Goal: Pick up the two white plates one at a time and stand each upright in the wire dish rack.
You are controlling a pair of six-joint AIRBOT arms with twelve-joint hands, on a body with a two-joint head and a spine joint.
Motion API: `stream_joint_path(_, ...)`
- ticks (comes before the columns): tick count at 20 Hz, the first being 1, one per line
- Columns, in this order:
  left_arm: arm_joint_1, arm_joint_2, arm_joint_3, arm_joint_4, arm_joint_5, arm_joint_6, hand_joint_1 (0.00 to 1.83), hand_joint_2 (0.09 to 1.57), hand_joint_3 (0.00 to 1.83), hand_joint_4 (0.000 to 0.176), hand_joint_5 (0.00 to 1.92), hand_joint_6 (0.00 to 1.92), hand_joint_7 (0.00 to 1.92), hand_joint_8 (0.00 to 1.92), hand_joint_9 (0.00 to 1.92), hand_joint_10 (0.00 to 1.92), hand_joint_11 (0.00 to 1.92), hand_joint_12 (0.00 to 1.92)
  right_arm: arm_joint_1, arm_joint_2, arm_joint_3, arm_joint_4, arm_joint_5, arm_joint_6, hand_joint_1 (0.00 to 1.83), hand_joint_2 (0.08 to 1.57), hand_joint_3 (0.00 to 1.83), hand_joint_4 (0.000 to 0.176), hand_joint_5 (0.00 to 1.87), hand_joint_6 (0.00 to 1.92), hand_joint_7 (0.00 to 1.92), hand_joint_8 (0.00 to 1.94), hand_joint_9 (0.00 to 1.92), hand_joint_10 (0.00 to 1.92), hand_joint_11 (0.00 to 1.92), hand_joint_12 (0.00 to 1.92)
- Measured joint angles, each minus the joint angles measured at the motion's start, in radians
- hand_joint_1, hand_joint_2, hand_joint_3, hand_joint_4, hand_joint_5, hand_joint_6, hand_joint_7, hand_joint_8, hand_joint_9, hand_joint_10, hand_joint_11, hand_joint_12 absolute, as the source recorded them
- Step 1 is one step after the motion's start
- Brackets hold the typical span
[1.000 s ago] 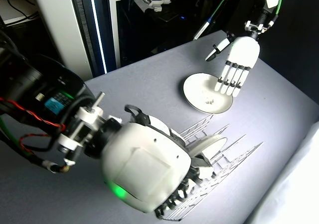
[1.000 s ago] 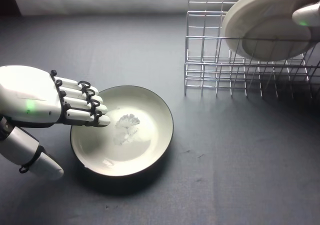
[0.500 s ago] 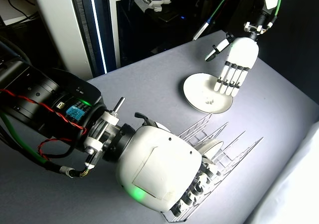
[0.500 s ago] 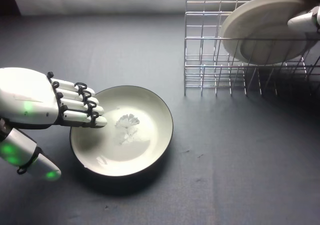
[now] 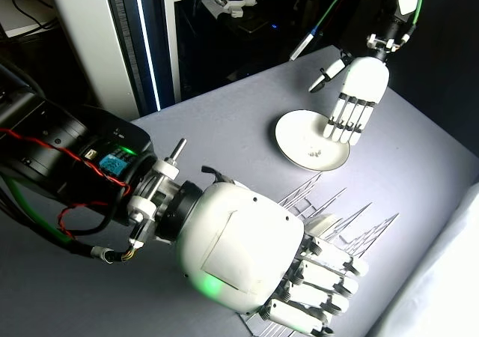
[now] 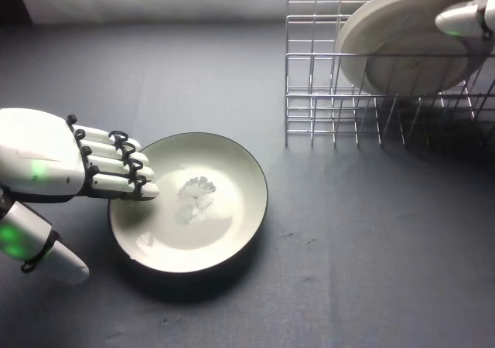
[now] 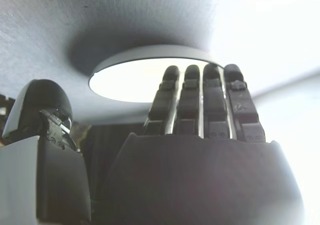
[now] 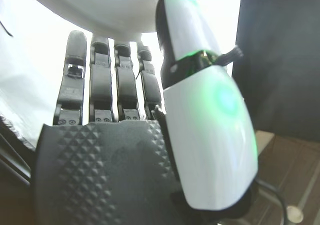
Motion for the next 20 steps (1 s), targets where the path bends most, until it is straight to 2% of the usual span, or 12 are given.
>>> stream_joint_path(2, 0.006, -0.004, 0.002, -0.005, 0.002, -0.003, 0.00, 1.11, 0.00, 0.000, 0.00, 0.00, 0.00, 0.00, 0.00, 0.00, 0.00, 0.00, 0.018, 0.014, -0.034, -0.054, 0.015, 0.002, 1.24, 0.86, 0.00, 0.000, 0.00, 0.00, 0.00, 0.00, 0.00, 0.00, 0.00, 0.00)
stream_joint_path(5, 0.017, -0.008, 0.013, -0.011, -0.007, -0.027, 0.00, 1.12, 0.01, 0.000, 0.00, 0.00, 0.00, 0.00, 0.00, 0.00, 0.00, 0.00, 0.018, 0.032, -0.099, -0.200, 0.023, 0.002, 1.28, 0.90, 0.00, 0.000, 0.00, 0.00, 0.00, 0.00, 0.00, 0.00, 0.00, 0.00)
stream_joint_path(8, 0.041, -0.019, 0.026, -0.018, -0.016, -0.051, 0.00, 1.13, 0.01, 0.000, 0.00, 0.00, 0.00, 0.00, 0.00, 0.00, 0.00, 0.00, 0.002, 0.035, -0.142, -0.372, 0.064, 0.002, 1.49, 0.95, 0.02, 0.000, 0.00, 0.00, 0.00, 0.00, 0.00, 0.00, 0.00, 0.00)
stream_joint_path(11, 0.107, -0.033, 0.053, -0.083, -0.033, -0.098, 0.00, 1.11, 0.00, 0.000, 0.00, 0.00, 0.00, 0.00, 0.00, 0.00, 0.00, 0.00, -0.024, 0.035, -0.166, -0.544, 0.091, -0.002, 1.39, 0.96, 0.01, 0.000, 0.00, 0.00, 0.00, 0.00, 0.00, 0.00, 0.00, 0.00)
stream_joint_path(14, 0.172, -0.042, 0.076, -0.146, -0.065, -0.133, 0.00, 1.14, 0.01, 0.000, 0.00, 0.00, 0.00, 0.00, 0.00, 0.00, 0.00, 0.00, -0.041, 0.027, -0.184, -0.635, 0.090, -0.004, 1.43, 0.94, 0.00, 0.000, 0.00, 0.00, 0.00, 0.00, 0.00, 0.00, 0.00, 0.00)
stream_joint_path(20, 0.180, -0.047, 0.085, -0.152, -0.077, -0.135, 0.00, 1.11, 0.00, 0.000, 0.00, 0.00, 0.00, 0.00, 0.00, 0.00, 0.00, 0.00, -0.052, -0.029, -0.194, -0.780, 0.098, -0.006, 1.40, 0.92, 0.00, 0.000, 0.00, 0.00, 0.00, 0.00, 0.00, 0.00, 0.00, 0.00)
